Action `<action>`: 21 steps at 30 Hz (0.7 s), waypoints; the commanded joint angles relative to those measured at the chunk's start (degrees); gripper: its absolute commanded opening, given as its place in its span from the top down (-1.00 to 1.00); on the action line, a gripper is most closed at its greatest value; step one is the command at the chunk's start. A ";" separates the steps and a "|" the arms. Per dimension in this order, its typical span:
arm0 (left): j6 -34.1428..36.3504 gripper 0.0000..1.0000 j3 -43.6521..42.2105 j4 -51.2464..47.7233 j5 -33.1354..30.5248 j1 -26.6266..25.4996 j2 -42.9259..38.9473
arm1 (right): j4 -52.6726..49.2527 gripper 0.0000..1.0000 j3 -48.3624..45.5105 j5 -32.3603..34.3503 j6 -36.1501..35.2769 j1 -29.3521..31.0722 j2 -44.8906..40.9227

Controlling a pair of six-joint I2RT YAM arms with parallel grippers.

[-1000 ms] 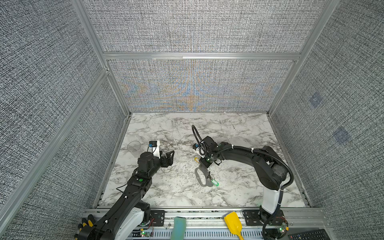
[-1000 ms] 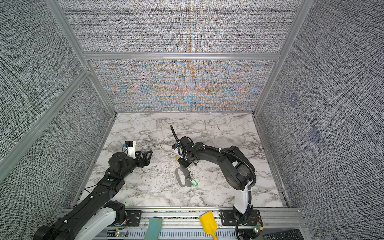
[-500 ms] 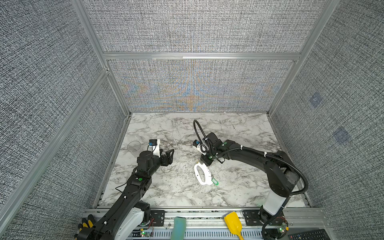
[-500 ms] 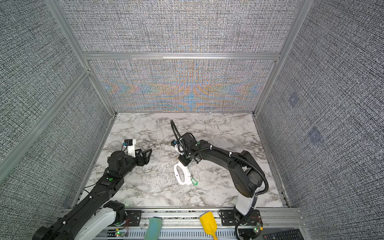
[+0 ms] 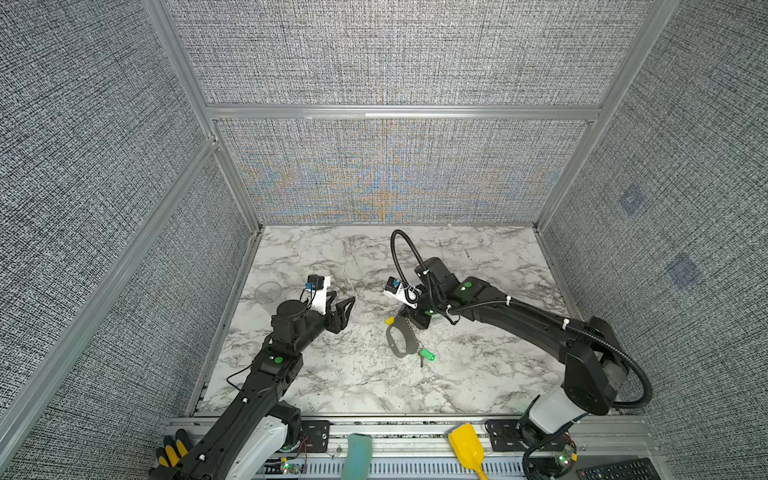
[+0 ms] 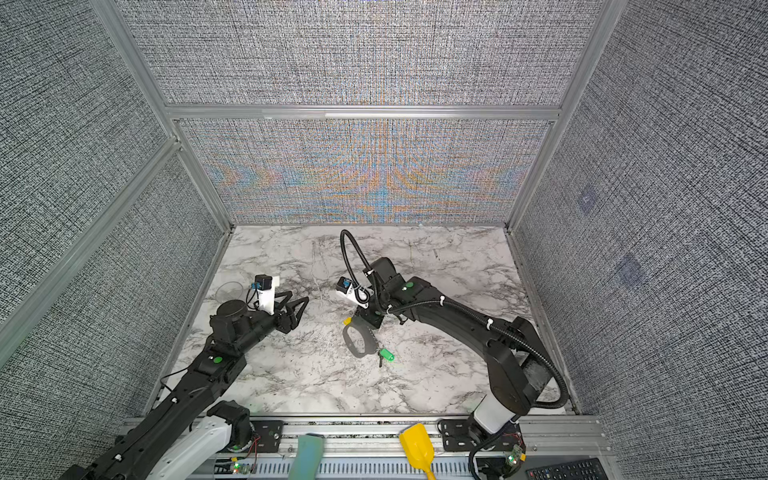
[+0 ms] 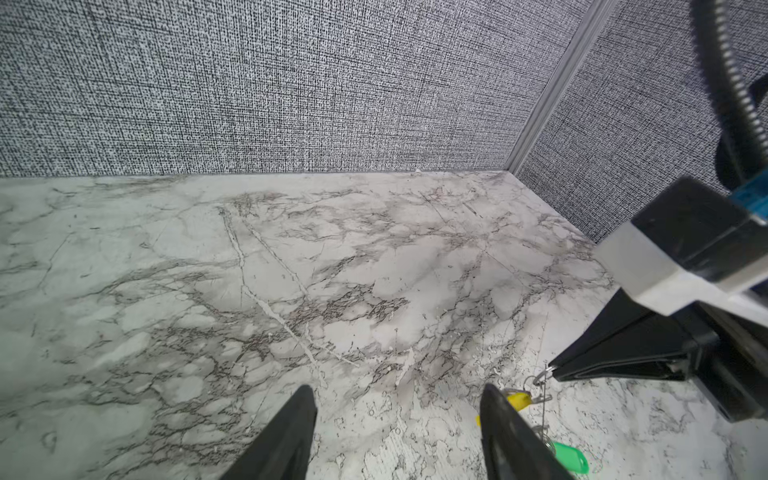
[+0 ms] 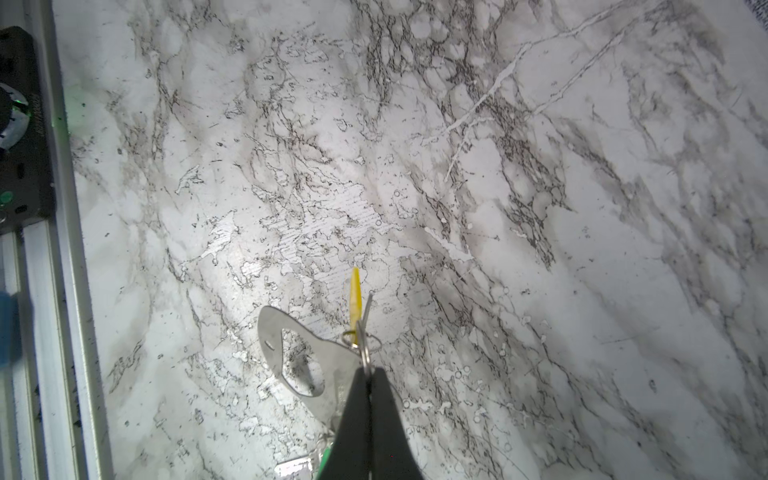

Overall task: Remove the keys from the keyring
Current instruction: 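Lift the keyring with the right gripper toward the table center, then move the left gripper to the held keyring while the right gripper holds it up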

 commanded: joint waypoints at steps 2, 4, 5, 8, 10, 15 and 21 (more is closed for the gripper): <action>3.39 -0.25 0.03 -0.85 1.97 -0.65 -1.60 | -1.54 1.00 1.74 -1.57 -5.28 -0.02 -0.80; 4.13 -0.23 -0.38 -0.37 3.00 -1.07 -2.41 | -1.58 1.00 2.33 -2.04 -6.98 -0.07 -1.19; 4.48 -0.22 -0.65 -0.01 3.41 -1.41 -2.77 | -1.66 1.00 2.47 -2.58 -8.15 -0.04 -1.40; 6.07 -0.14 -2.33 2.48 3.84 -2.75 -4.39 | -0.29 1.00 2.05 -4.01 -11.17 -0.26 -2.21; 7.55 -0.13 -3.74 4.88 4.12 -3.75 -5.75 | 1.18 1.00 1.28 -4.72 -12.92 -0.44 -2.81; 13.04 -0.10 -5.85 8.26 5.67 -6.08 -8.20 | 4.75 1.00 -1.55 -9.27 -18.15 -1.55 -4.48; 19.65 0.01 -5.88 8.13 7.72 -9.26 -6.84 | 10.14 1.00 -5.61 -16.81 -20.76 -3.50 -6.90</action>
